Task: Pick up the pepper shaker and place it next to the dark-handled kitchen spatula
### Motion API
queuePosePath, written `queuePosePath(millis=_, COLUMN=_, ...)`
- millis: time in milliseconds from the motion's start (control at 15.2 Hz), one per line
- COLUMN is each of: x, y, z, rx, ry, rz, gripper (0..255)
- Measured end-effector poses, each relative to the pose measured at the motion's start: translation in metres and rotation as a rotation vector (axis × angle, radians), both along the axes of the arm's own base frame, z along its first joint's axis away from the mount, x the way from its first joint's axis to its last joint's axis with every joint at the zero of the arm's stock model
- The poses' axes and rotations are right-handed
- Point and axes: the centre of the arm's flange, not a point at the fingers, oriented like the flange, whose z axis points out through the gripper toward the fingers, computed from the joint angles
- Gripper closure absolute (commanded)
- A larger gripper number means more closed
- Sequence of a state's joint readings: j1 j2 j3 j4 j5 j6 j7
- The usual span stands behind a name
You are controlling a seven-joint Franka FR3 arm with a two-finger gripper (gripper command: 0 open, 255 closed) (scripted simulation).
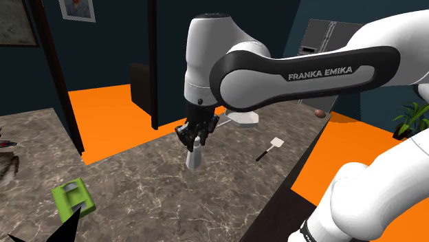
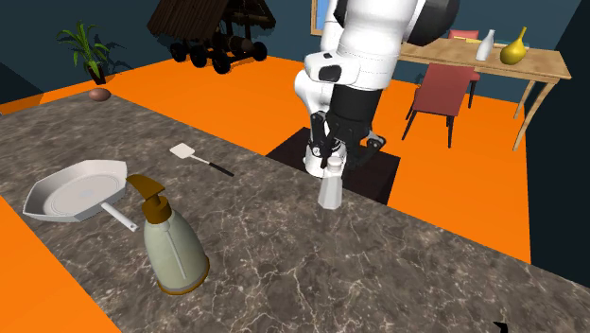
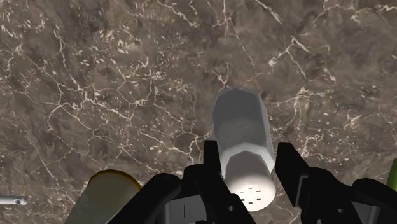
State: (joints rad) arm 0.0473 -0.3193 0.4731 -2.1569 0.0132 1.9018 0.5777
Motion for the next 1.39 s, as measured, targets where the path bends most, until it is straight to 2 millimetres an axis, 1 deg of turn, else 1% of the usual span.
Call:
queuePosePath(millis=264, x=0.0, y=-0.001, z=0.02, rx=0.0, ry=0.0, rz=0.0, gripper=255)
queuePosePath(millis=330, x=0.0, y=-0.008, z=0.022, rx=0.0, ry=0.0, rz=-0.001, gripper=255)
queuePosePath(millis=462, x=-0.002, y=-0.029, z=0.023, rx=0.0, ry=0.0, rz=-0.001, gripper=255)
queuePosePath(millis=924, x=-0.007, y=-0.119, z=0.027, rx=0.0, ry=0.0, rz=-0.002, gripper=255)
queuePosePath(millis=1188, x=-0.013, y=-0.171, z=0.022, rx=0.0, ry=0.0, rz=-0.002, gripper=255)
queuePosePath(millis=1254, x=-0.01, y=-0.185, z=0.024, rx=0.0, ry=0.0, rz=-0.002, gripper=255)
queuePosePath(millis=1386, x=-0.012, y=-0.209, z=0.021, rx=0.0, ry=0.0, rz=-0.001, gripper=255)
